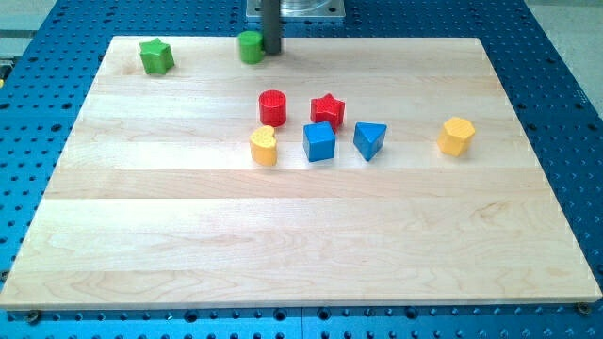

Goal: Slide the heart to the left center of the board

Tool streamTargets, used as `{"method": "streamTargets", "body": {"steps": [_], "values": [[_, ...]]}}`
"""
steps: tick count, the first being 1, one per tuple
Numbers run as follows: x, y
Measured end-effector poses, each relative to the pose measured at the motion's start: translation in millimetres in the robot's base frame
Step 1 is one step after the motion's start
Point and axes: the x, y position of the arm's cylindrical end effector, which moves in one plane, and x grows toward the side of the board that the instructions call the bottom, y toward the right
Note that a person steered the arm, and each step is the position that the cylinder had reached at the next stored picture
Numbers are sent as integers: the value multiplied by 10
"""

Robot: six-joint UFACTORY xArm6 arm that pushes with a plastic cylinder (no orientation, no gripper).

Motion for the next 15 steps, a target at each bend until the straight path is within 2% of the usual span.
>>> {"method": "streamTargets", "body": {"steps": [1,2,3,5,6,7,10,12,13,15], "values": [[307,-579],[433,-915],[458,-653],[675,-792],[823,-793],[1160,-768],[1303,-744],[1777,-878],[1777,-584],[1838,-529]]}}
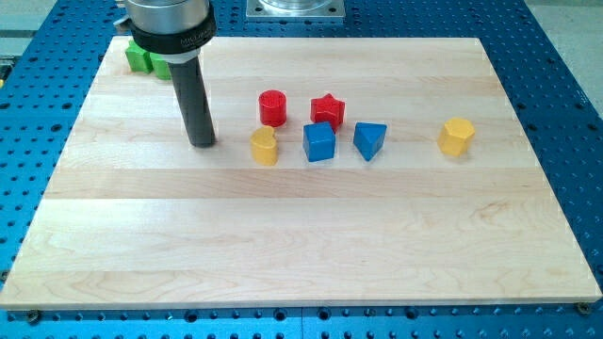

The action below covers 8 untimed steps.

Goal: Slide the heart to the left center of the board

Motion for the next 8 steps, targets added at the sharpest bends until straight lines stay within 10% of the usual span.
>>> {"method": "streamTargets", "body": {"steps": [2,4,8], "values": [[-244,427],[967,596],[293,1049]]}}
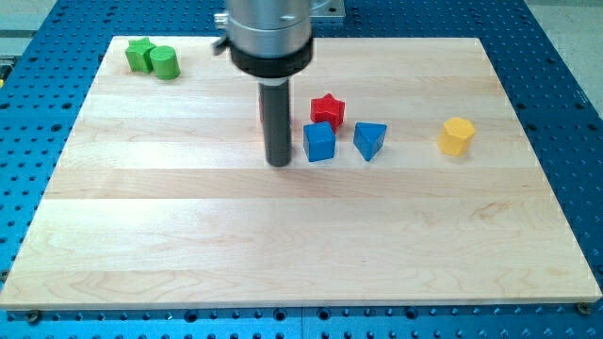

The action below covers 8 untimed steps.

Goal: Slide the heart to the left center of the board

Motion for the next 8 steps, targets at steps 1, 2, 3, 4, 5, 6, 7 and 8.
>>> {"method": "streamTargets", "body": {"steps": [1,2,3,4,5,6,7,8], "values": [[-73,287],[-397,43],[-170,-465],[227,-865],[132,-1409],[60,-805],[-286,-720],[-90,-1727]]}}
